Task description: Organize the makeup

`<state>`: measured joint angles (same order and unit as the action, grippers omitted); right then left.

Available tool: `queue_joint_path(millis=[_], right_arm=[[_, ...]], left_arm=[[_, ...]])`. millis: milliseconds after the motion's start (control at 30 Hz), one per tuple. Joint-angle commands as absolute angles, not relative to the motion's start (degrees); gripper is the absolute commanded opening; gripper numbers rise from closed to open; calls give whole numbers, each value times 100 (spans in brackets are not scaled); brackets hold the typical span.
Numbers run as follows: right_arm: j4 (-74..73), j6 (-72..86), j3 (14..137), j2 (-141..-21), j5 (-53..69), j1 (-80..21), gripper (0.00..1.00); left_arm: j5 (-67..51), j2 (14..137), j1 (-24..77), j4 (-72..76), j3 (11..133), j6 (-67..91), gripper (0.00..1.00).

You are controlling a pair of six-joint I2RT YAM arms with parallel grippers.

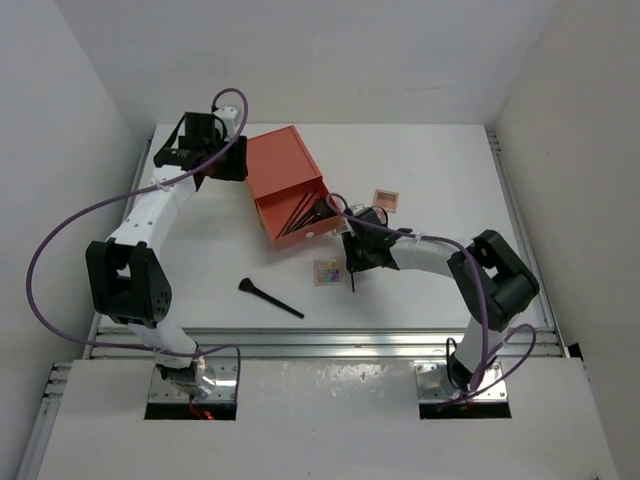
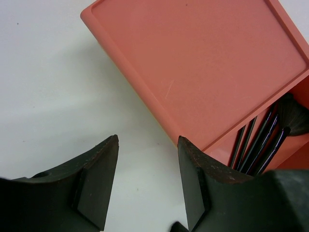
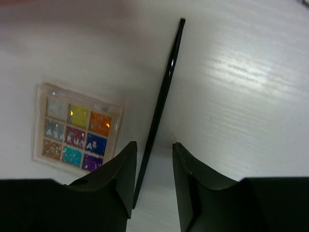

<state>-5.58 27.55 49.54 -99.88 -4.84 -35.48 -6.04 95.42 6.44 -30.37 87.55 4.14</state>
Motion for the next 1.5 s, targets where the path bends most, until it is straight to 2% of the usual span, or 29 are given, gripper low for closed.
queue_joint_path(millis=[0,233,267,333,433,533,667,700,867,967,1133,1267,1467], right_arm=[[-465,2681,5282,-10274,-790,-3586,36],[-1414,2830,5572,-10573,-1748,-3639,18],[-1502,2874,5511,-10495,-1975,-3647,10],[-1599,2909,5449,-10424,-2100,-3595,0],[-1802,3137,5344,-10257,-2136,-3481,0],[-1767,3488,5081,-9609,-2232,-3358,0],[-968,3910,4527,-8553,-2619,-3358,0],[-888,3946,4509,-8143,-2663,-3366,0],[-264,4402,4983,-7726,-2769,-3419,0],[403,4929,5334,-7865,-2733,-3594,0],[1642,5685,6169,-8883,-2839,-4104,0],[1617,6388,6916,-9823,-2892,-4280,0],[1082,7160,7479,-10353,-2883,-4403,0]], left_arm=[[-650,9211,598,-2892,8771,448,58],[-650,9211,598,-2892,8719,448,58],[-650,9211,598,-2892,8719,448,58],[-650,9211,598,-2892,8719,448,58],[-650,9211,598,-2892,8719,448,58],[-650,9211,598,-2892,8719,448,58],[-650,9211,545,-2839,8667,448,58],[-650,9211,545,-2839,8666,448,58],[-650,9211,545,-2786,8604,553,58],[-650,9211,545,-2786,8552,554,58],[-650,9158,545,-2733,8499,554,58],[-650,9036,545,-2733,8394,554,58],[-650,8982,492,-2681,8341,554,58]])
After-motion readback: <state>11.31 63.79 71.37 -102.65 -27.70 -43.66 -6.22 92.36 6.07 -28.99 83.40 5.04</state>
